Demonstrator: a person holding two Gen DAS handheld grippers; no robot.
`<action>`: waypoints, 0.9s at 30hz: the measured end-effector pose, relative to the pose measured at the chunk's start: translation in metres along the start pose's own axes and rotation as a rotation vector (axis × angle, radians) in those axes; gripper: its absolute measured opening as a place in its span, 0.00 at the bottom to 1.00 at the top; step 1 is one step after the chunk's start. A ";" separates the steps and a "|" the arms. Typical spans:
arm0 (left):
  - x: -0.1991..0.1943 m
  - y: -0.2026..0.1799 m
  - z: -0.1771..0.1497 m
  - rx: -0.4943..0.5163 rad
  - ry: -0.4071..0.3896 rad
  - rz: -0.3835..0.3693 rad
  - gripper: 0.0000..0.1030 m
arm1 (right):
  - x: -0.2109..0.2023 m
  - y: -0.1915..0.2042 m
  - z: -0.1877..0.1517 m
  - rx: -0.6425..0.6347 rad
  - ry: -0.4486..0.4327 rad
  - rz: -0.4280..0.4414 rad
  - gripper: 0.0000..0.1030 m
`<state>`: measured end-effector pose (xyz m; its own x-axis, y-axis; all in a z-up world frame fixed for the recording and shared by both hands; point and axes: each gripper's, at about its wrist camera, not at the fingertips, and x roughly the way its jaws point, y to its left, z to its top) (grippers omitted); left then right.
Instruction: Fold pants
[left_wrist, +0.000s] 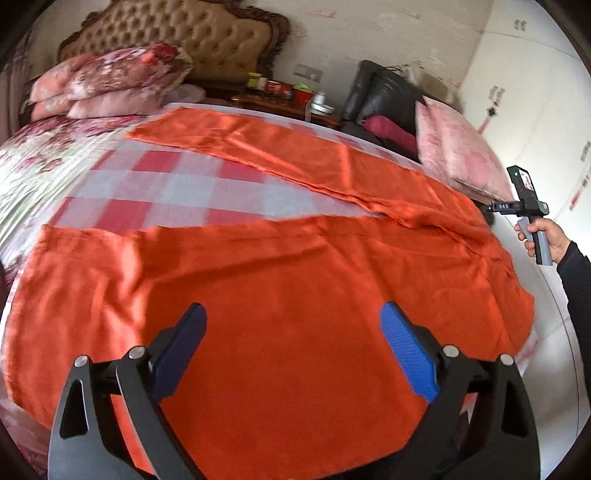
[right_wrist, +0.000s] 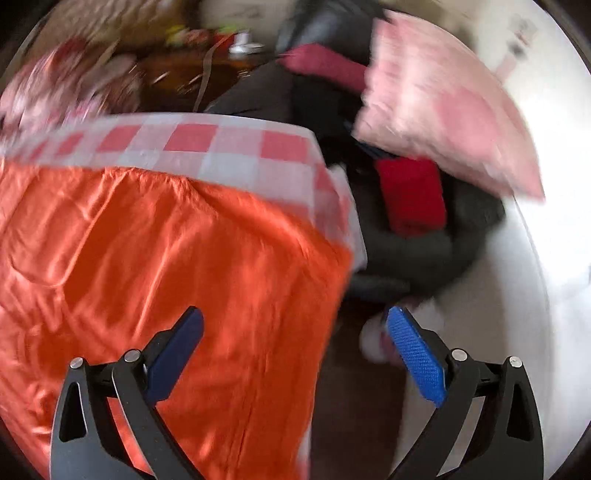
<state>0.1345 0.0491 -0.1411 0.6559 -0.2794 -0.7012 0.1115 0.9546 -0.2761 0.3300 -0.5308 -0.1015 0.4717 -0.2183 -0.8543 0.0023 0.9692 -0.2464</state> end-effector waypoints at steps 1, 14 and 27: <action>-0.001 0.008 0.004 -0.014 0.000 0.015 0.90 | 0.007 0.001 0.008 -0.022 0.000 0.006 0.92; 0.015 0.058 0.107 -0.122 0.017 0.008 0.64 | 0.054 0.001 0.061 -0.058 0.045 0.196 0.07; 0.183 0.145 0.316 -0.637 0.238 -0.095 0.47 | -0.128 0.015 -0.008 0.004 -0.398 0.327 0.05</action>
<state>0.5068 0.1688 -0.1019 0.4747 -0.4432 -0.7604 -0.3482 0.6990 -0.6247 0.2624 -0.4895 0.0004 0.7470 0.1561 -0.6462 -0.1986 0.9801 0.0071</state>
